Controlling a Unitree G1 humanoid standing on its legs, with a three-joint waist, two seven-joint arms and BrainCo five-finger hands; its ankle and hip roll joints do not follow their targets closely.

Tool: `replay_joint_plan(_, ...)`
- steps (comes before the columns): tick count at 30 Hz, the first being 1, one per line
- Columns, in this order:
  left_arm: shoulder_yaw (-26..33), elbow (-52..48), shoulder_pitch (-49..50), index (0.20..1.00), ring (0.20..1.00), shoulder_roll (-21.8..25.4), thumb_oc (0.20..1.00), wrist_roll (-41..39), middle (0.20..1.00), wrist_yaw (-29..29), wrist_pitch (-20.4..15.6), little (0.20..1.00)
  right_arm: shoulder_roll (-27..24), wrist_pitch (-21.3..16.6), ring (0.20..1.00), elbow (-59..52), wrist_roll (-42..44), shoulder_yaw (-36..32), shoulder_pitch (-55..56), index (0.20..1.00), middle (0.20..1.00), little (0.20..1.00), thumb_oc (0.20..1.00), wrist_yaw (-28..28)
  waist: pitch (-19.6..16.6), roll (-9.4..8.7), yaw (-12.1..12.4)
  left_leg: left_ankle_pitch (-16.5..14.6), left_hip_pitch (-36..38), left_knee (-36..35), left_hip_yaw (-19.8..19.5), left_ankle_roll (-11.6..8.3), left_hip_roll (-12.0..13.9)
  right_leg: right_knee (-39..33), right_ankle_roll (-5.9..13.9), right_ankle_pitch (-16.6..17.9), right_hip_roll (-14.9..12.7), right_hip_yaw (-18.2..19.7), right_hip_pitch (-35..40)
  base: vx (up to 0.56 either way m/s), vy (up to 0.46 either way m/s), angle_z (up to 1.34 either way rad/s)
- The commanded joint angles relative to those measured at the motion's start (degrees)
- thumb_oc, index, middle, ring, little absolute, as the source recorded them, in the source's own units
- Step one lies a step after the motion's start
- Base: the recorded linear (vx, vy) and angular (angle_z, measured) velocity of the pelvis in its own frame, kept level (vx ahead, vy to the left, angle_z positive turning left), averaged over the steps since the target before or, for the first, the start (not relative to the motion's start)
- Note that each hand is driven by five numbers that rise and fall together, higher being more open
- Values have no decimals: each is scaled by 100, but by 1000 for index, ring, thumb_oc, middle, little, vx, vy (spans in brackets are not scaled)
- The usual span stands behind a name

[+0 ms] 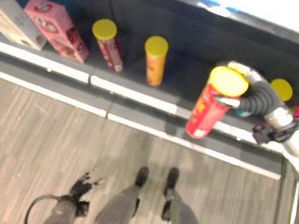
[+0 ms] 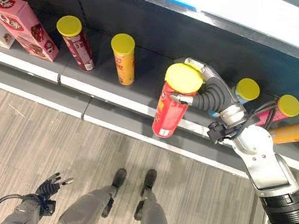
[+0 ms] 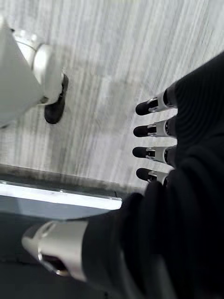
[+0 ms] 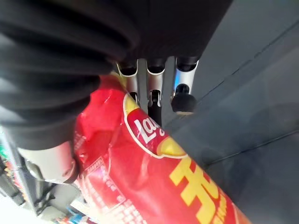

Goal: Put the goods on the table back onto the shelves and tidy them up.

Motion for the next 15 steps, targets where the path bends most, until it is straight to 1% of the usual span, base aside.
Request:
replay_joint_plan(1, 52, -176, 208, 1000, 1000, 288, 1000, 70, 1000, 29, -91, 1000, 85, -238, 200, -251, -36, -81, -156, 200, 200, 200, 200, -118, -283, -77, 1, -688, -551, 775, -165, -519, 635, 362, 703, -742, -539, 225, 150, 0, 13, -4)
replay_joint_plan(3, 31, -171, 254, 1000, 1000, 270, 1000, 85, 1000, 48, -76, 1000, 311, -216, 200, -129, -349, -41, -189, 200, 200, 200, 200, -293, -240, -19, 36, -709, -582, 787, -167, -506, 621, 372, 697, -762, -565, 233, 137, -3, 6, -2)
replay_joint_plan(4, 33, -171, 255, 1000, 1000, 270, 1000, 85, 1000, 48, -76, 1000, 313, -217, 200, -127, -352, -37, -193, 200, 200, 200, 200, -295, -241, -20, 35, -710, -584, 790, -167, -506, 621, 373, 697, -763, -565, 234, 136, -34, 12, -4)
replay_joint_plan(5, 12, -155, 246, 1000, 1000, 239, 1000, 86, 1000, 96, -61, 1000, 577, -191, 200, 93, -798, -61, -273, 200, 200, 200, 200, -626, -179, 37, 68, -731, -644, 846, -159, -490, 589, 399, 690, -778, -591, 237, 103, 0, 0, 0)
replay_joint_plan(6, 16, -156, 246, 1000, 1000, 240, 1000, 86, 1000, 96, -61, 1000, 582, -193, 200, 99, -805, -53, -280, 200, 200, 200, 200, -633, -179, 34, 67, -734, -648, 852, -157, -490, 588, 402, 691, -779, -591, 239, 101, -49, 12, 0)
replay_joint_plan(9, -74, -191, 227, 1000, 1000, 215, 1000, 126, 1000, 221, -83, 1000, 1011, -195, 200, 385, -1621, -146, -534, 200, 200, 200, 200, -1321, -48, 169, 142, -760, -757, 919, -162, -462, 544, 490, 680, -808, -611, 236, -15, -30, 3, 0)
replay_joint_plan(12, -163, -305, 169, 1000, 1000, 213, 1000, 86, 1000, 386, -133, 1000, 1289, -90, 200, 667, -2377, -121, -957, 200, 200, 200, 200, -1965, 96, 297, 211, -779, -897, 1012, -163, -440, 501, 612, 664, -832, -633, 230, -187, -64, 8, -1)
replay_joint_plan(13, -273, -414, 117, 1000, 1000, 239, 1000, 40, 1000, 479, -161, 1000, 1391, 8, 200, 809, -2756, -124, -1285, 200, 200, 200, 200, -2356, 205, 390, 266, -792, -1014, 1097, -174, -430, 456, 705, 649, -853, -641, 239, -298, -66, 9, 0)
replay_joint_plan(14, -269, -413, 109, 1000, 1000, 236, 1000, 38, 1000, 480, -160, 1000, 1393, 7, 200, 822, -2762, -112, -1303, 200, 200, 200, 200, -2366, 208, 392, 264, -797, -1026, 1109, -173, -430, 457, 716, 649, -857, -640, 242, -309, -79, 2, 2)
replay_joint_plan(15, -356, -520, 76, 1000, 1000, 250, 1000, -33, 1000, 547, -179, 1000, 1433, 128, 200, 895, -3087, -133, -1555, 200, 200, 200, 200, -2661, 307, 470, 300, -814, -1149, 1215, -179, -422, 433, 806, 645, -879, -655, 246, -417, -34, -6, 4)
